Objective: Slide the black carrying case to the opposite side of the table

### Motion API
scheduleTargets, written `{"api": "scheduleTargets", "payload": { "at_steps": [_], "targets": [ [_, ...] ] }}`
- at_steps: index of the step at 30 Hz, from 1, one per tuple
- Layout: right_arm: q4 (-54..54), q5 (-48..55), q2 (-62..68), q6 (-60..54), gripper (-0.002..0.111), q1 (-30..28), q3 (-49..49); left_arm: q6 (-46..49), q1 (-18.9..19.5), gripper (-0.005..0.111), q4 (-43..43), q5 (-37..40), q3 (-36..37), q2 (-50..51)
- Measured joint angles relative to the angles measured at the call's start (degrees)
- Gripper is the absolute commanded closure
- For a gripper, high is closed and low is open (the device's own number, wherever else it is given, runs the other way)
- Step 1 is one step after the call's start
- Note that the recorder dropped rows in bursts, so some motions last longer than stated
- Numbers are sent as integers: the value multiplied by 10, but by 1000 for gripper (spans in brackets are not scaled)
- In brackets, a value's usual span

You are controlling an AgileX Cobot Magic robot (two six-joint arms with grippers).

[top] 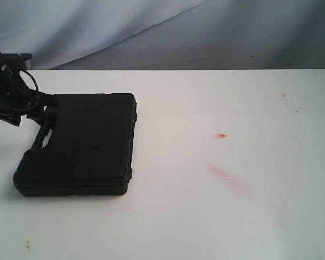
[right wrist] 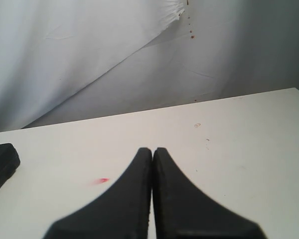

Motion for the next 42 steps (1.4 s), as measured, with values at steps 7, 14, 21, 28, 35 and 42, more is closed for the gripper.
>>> {"api": "scheduleTargets", "payload": {
  "at_steps": [7,14,21,28,35,42],
  "targets": [
    [0,0,0,0,108,0,0,0,0,78,0,4,0,-82],
    [0,0,0,0,108,0,0,0,0,106,-4,44,0,-161],
    [0,0,0,0,108,0,0,0,0,106,-10,26,57,-257],
    [0,0,0,0,108,0,0,1,0,106,-16,-47,166,-380],
    [0,0,0,0,108,0,0,1,0,106,-23,-99,269,-530],
    [0,0,0,0,108,0,0,-22,0,106,-23,-118,340,-663]
  ]
}}
